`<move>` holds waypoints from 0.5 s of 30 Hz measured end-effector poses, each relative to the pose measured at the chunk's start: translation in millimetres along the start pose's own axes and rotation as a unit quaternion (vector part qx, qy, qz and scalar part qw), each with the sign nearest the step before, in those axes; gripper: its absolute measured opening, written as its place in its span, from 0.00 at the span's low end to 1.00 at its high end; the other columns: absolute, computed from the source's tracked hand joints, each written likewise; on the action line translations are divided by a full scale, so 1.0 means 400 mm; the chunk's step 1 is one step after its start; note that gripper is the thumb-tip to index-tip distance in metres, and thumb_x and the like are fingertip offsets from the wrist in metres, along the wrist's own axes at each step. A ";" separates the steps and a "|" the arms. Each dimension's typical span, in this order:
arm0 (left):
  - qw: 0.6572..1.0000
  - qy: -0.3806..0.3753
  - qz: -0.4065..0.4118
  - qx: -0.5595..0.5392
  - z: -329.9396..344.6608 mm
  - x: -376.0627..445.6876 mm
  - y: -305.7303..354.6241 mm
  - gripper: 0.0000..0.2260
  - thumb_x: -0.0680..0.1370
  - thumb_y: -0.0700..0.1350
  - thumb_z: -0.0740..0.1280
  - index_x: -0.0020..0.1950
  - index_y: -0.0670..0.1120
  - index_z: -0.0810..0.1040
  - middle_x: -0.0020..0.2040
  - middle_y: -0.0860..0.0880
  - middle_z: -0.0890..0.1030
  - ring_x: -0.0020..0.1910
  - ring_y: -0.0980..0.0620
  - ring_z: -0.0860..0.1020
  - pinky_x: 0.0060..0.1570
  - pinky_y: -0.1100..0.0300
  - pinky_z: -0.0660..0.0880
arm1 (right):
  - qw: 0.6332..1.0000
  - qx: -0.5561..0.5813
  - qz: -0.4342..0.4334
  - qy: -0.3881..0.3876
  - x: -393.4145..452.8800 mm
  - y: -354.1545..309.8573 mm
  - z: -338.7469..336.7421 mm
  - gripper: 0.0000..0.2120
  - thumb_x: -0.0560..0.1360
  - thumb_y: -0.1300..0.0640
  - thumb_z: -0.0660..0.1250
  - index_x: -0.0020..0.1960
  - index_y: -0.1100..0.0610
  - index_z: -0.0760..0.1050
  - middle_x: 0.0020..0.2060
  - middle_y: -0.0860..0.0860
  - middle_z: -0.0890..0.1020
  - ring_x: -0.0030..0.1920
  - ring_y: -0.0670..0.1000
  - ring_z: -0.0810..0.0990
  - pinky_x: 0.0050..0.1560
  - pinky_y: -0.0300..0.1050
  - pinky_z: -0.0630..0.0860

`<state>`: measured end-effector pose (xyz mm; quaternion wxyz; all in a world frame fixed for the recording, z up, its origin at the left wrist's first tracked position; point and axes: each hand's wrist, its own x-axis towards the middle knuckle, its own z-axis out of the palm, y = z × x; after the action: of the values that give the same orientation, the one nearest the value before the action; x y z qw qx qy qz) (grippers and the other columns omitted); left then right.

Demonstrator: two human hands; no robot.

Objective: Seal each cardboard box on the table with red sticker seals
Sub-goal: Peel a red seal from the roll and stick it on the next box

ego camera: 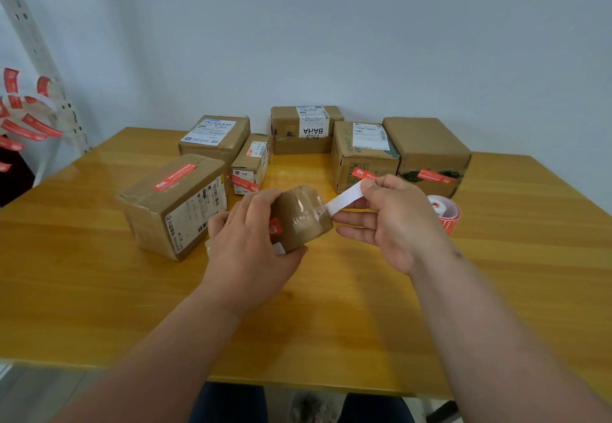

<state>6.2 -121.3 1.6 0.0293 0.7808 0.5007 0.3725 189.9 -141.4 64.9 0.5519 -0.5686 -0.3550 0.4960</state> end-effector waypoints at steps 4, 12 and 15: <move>0.999 0.012 0.005 -0.030 -0.005 -0.002 0.001 0.35 0.65 0.51 0.78 0.66 0.53 0.63 0.58 0.58 0.71 0.60 0.54 0.71 0.60 0.53 0.61 | 0.999 0.040 0.005 -0.022 -0.004 -0.006 -0.006 0.07 0.83 0.59 0.57 0.52 0.61 0.71 0.53 0.66 0.80 0.42 0.61 0.86 0.40 0.54 0.83; 0.979 -0.026 -0.049 -0.195 -0.031 0.002 -0.002 0.34 0.65 0.45 0.80 0.61 0.58 0.61 0.54 0.65 0.69 0.55 0.64 0.73 0.48 0.73 0.74 | 0.985 0.122 0.048 -0.109 -0.021 -0.034 -0.022 0.12 0.83 0.58 0.53 0.49 0.62 0.72 0.42 0.64 0.85 0.45 0.64 0.85 0.39 0.55 0.83; 0.964 -0.039 -0.074 -0.251 -0.031 0.002 0.000 0.33 0.65 0.43 0.80 0.61 0.55 0.63 0.56 0.64 0.71 0.55 0.69 0.72 0.45 0.80 0.70 | 0.980 0.142 0.058 -0.127 -0.027 -0.033 -0.020 0.15 0.83 0.58 0.52 0.47 0.62 0.74 0.42 0.64 0.85 0.44 0.62 0.85 0.41 0.55 0.83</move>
<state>-1.2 -124.6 11.1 0.2711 0.7235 0.4457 0.4520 196.6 -152.0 78.9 0.5476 -0.4369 -0.3148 0.6404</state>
